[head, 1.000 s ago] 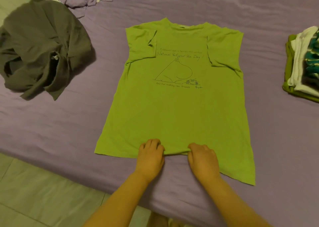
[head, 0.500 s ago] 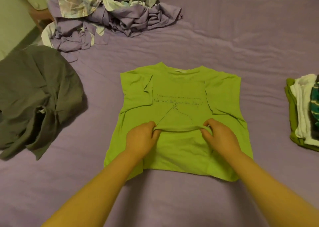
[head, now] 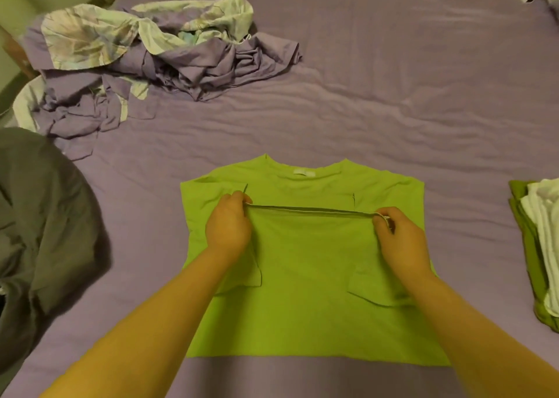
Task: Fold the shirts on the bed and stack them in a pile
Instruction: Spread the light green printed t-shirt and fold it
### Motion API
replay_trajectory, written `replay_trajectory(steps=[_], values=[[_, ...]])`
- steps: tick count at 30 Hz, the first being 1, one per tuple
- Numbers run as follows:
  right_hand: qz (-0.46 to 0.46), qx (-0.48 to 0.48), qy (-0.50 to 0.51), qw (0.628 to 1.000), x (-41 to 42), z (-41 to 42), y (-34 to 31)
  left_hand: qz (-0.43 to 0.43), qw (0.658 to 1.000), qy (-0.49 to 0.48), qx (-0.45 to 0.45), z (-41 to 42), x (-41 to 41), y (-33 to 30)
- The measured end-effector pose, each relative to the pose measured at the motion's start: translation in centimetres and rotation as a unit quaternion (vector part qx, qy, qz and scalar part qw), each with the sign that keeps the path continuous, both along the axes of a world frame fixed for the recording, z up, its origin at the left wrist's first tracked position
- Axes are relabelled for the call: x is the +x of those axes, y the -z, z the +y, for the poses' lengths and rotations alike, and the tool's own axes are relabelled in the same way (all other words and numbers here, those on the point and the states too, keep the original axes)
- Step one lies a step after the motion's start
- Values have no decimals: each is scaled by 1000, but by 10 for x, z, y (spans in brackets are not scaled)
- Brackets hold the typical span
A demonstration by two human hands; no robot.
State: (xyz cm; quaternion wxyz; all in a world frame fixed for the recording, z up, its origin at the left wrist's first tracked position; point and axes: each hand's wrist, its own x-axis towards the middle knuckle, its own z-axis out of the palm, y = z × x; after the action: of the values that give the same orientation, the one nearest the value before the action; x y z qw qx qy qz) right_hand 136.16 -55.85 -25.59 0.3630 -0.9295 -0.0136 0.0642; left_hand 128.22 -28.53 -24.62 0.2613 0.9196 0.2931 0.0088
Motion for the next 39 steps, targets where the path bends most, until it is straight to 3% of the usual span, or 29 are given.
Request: replay_trajectory(steps=[4,10,14,17,19,23,25,28,30,32,35,39], values=[[-18,39,12,999,45,10,4,-19,996,60,62,21,44,1],[6,52,13,999,100,32,21,-14,991,63,118,30,96,28],[-49,-61,-79,994,79,22,51,-77,958,184,207,-2,78,62],[-125,-121,-151,973,47,4,65,-100,929,306,181,-48,57,83],[-160,-157,-222,949,26,-11,73,-79,916,356,169,-75,54,92],[-173,-193,-321,911,15,-35,79,-1,920,343,191,-91,63,99],[-175,-189,-266,929,27,-36,71,18,916,347,201,-88,67,101],[-76,-128,-21,989,59,-27,41,38,914,346,207,-80,70,100],[-45,-102,95,989,84,-33,26,34,915,345,207,-79,61,99],[-68,-98,111,987,99,-36,12,22,902,378,207,-82,38,99],[-138,-207,-24,968,97,-30,14,8,885,422,197,-83,1,98],[-154,-297,-278,901,53,1,46,15,892,405,200,-72,-15,94]])
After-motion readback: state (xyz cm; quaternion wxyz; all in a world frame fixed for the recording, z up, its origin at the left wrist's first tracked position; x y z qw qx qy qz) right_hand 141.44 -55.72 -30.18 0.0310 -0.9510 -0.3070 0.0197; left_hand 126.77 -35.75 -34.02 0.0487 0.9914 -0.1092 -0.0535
